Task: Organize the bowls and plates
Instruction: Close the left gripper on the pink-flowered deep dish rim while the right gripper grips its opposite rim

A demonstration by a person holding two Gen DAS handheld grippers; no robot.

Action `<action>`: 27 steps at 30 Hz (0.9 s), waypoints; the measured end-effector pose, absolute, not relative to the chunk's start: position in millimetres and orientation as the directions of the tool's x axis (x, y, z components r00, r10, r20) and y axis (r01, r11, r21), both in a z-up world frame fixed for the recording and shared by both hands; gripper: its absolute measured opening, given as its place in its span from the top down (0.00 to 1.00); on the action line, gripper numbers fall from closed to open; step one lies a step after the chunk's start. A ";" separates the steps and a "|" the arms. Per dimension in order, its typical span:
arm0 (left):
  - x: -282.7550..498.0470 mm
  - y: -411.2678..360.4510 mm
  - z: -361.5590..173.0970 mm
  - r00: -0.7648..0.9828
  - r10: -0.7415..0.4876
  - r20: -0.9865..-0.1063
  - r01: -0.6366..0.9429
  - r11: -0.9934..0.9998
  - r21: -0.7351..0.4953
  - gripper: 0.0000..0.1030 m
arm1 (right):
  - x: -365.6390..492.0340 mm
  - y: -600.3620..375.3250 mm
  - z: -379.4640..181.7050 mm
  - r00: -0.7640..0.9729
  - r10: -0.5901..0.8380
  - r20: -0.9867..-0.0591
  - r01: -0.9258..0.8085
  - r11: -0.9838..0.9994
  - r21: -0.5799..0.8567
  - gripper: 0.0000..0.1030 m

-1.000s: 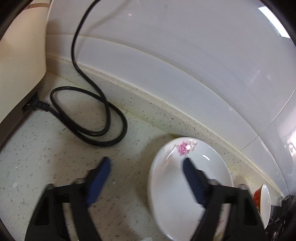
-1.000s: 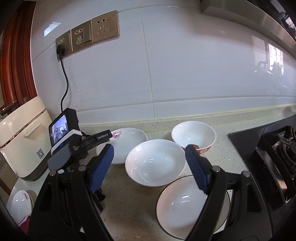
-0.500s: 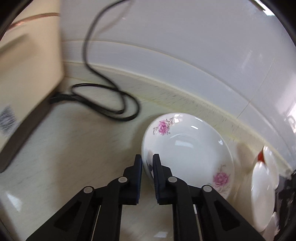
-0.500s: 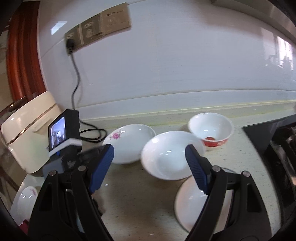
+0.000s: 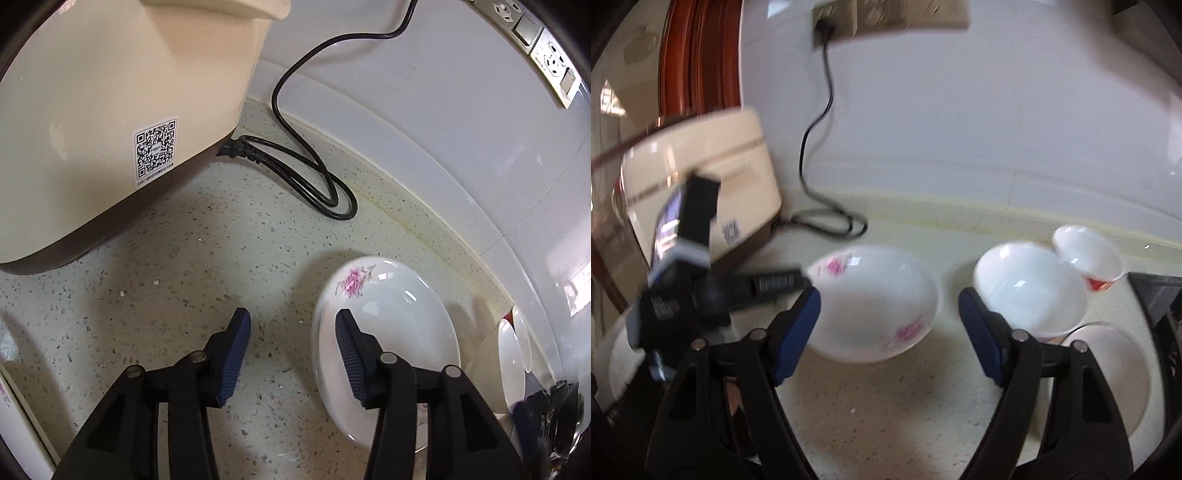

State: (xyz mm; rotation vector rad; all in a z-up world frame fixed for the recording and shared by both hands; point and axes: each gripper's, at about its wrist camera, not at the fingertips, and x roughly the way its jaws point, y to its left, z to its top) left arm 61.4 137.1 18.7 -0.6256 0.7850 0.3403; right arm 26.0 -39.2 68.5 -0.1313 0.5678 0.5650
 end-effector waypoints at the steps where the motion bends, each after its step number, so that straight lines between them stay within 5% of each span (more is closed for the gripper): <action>1: 62.4 137.8 18.9 0.668 0.058 -0.742 -0.504 0.768 -0.394 0.52 | 28.0 -37.1 62.1 0.680 0.465 -0.567 -0.542 0.839 0.038 0.27; 19: 76.8 141.6 15.2 0.680 0.038 -0.732 -0.473 0.785 -0.399 0.52 | 96.3 -34.6 19.2 0.572 0.304 -0.762 -0.265 0.947 0.179 0.31; 27: 92.3 137.3 13.4 0.695 0.039 -0.718 -0.424 0.828 -0.366 0.52 | 107.3 -32.4 17.9 0.565 0.304 -0.767 -0.265 0.947 0.181 0.39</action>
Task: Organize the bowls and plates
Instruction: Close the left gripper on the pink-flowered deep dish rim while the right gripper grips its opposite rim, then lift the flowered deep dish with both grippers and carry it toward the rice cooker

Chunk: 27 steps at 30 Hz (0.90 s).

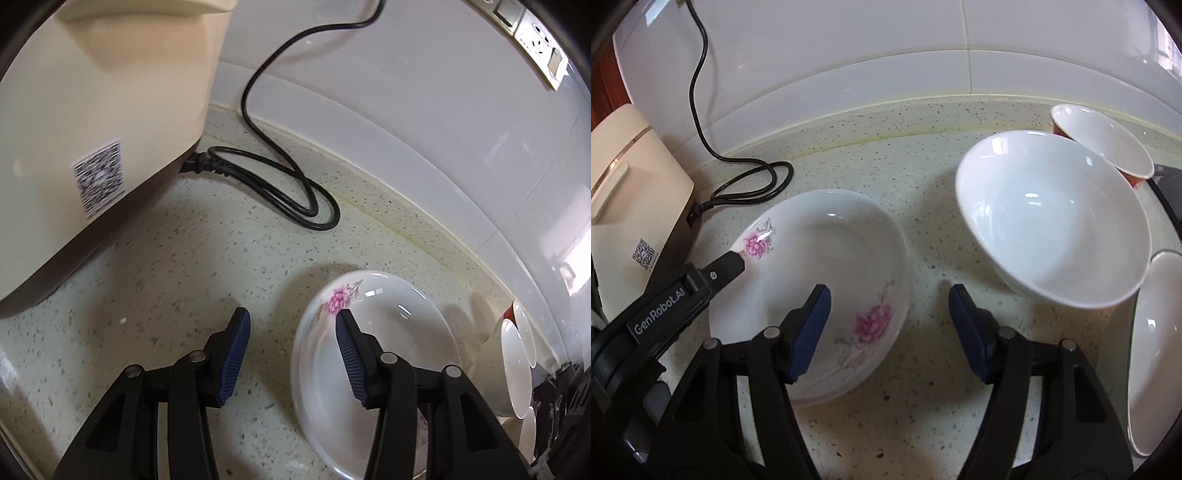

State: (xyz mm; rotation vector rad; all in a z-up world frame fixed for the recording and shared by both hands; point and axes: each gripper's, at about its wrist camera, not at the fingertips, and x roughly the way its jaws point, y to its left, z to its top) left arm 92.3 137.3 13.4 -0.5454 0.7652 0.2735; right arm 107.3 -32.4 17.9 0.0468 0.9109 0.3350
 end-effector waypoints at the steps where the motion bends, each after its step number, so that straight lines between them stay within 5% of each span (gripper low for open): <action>1: 95.5 137.5 12.6 0.697 0.033 -0.716 -0.417 0.832 -0.367 0.52 | 108.3 -31.2 18.2 0.564 0.305 -0.767 -0.273 0.946 0.176 0.41; 5: 100.3 138.0 12.2 0.708 0.014 -0.706 -0.383 0.847 -0.368 0.53 | 110.6 -27.4 17.2 0.561 0.314 -0.766 -0.294 0.940 0.171 0.67; 6: 101.6 136.5 12.0 0.705 0.011 -0.709 -0.376 0.854 -0.360 0.60 | 110.0 -27.8 17.4 0.559 0.325 -0.763 -0.301 0.937 0.179 0.69; 7: 102.7 134.9 10.9 0.699 0.002 -0.715 -0.366 0.860 -0.355 0.77 | 111.2 -27.6 17.1 0.553 0.340 -0.760 -0.310 0.931 0.192 0.74; 12: 98.2 132.0 12.1 0.679 0.043 -0.733 -0.388 0.868 -0.309 0.78 | 107.5 -34.8 17.1 0.537 0.399 -0.743 -0.337 0.909 0.245 0.80; 21: 84.5 116.2 14.5 0.658 0.097 -0.747 -0.407 0.880 -0.244 0.74 | 91.7 -49.3 18.2 0.505 0.440 -0.742 -0.401 0.881 0.249 0.79; 27: 80.7 114.5 15.3 0.657 0.118 -0.745 -0.413 0.882 -0.225 0.73 | 93.0 -54.1 17.0 0.451 0.517 -0.728 -0.441 0.838 0.322 0.65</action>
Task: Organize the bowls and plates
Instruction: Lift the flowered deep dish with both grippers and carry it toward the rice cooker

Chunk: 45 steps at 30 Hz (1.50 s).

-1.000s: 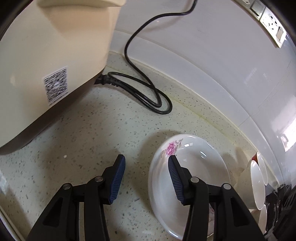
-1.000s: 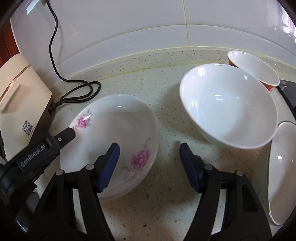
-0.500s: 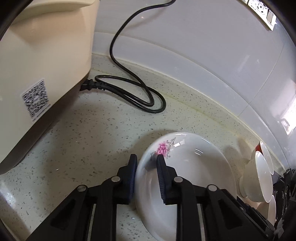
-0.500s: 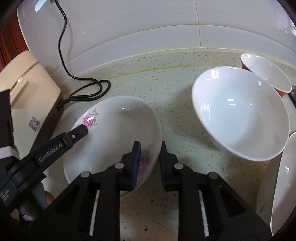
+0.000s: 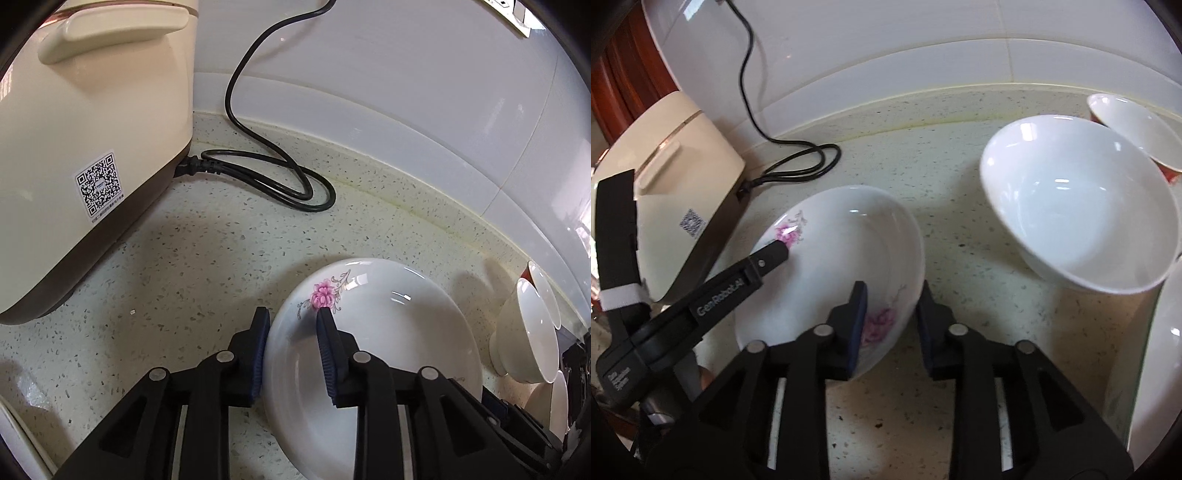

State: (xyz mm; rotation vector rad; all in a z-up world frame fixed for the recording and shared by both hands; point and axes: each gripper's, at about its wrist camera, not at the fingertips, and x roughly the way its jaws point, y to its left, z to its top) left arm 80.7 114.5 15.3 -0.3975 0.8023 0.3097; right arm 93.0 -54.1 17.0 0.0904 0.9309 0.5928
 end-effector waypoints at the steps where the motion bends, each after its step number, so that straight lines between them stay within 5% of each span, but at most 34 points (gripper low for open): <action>1: 81.8 114.7 14.0 0.656 0.119 -0.745 -0.414 0.883 -0.223 0.74 | 92.2 -53.7 17.4 0.447 0.518 -0.729 -0.450 0.835 0.317 0.66; 6: 74.6 113.1 18.1 0.659 0.146 -0.738 -0.421 0.885 -0.200 0.74 | 85.4 -53.7 21.7 0.461 0.521 -0.718 -0.487 0.825 0.287 0.75; 45: -4.8 120.7 61.7 0.731 0.293 -0.616 -0.505 0.840 -0.199 0.74 | 40.1 -44.9 60.6 0.446 0.675 -0.588 -0.607 0.711 0.356 0.74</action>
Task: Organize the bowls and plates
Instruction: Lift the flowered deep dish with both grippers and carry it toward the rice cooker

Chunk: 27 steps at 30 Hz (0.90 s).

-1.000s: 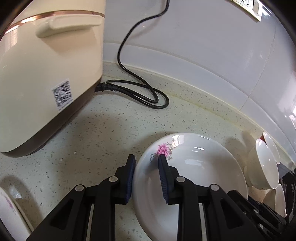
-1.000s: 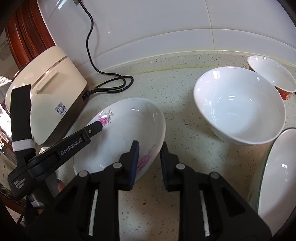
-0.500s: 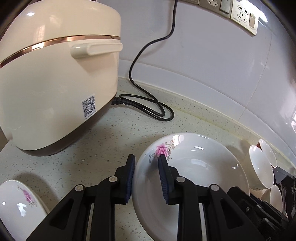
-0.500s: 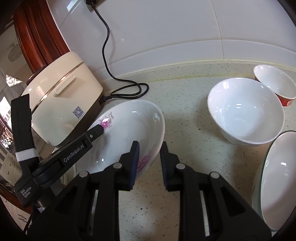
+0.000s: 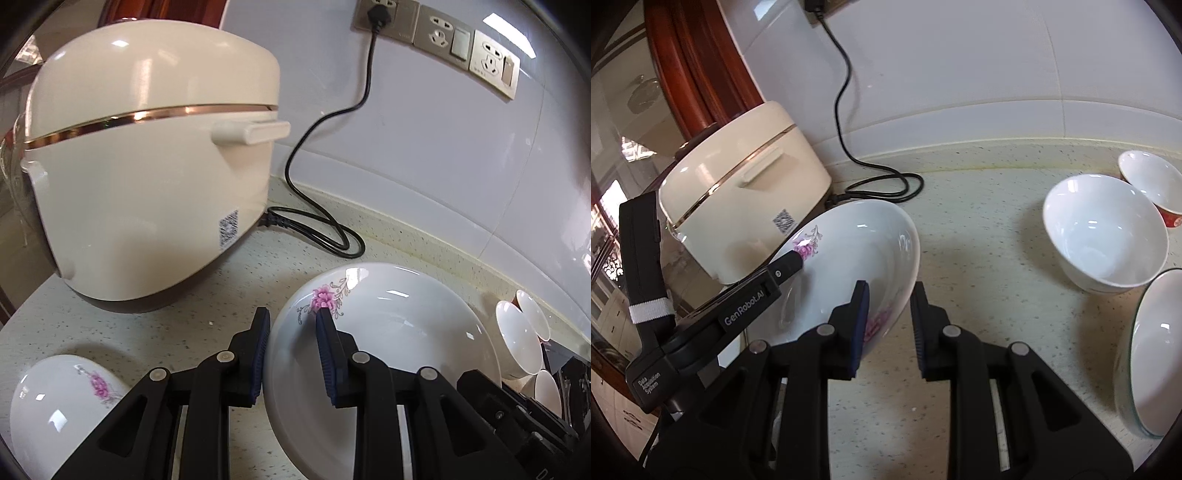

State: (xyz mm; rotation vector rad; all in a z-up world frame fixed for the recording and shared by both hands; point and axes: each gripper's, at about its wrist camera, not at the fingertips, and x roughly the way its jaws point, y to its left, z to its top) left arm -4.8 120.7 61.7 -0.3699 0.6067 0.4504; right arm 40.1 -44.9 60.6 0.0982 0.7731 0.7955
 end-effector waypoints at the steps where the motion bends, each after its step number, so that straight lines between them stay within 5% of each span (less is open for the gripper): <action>1: -5.8 121.3 62.3 0.732 0.295 -0.615 -0.506 0.839 -0.199 0.74 | 38.2 -44.3 61.5 0.446 0.677 -0.585 -0.612 0.708 0.353 0.74; 27: -70.3 141.1 83.2 0.737 0.325 -0.593 -0.524 0.829 -0.197 0.74 | -1.4 -24.7 82.6 0.394 0.758 -0.520 -0.709 0.611 0.353 0.74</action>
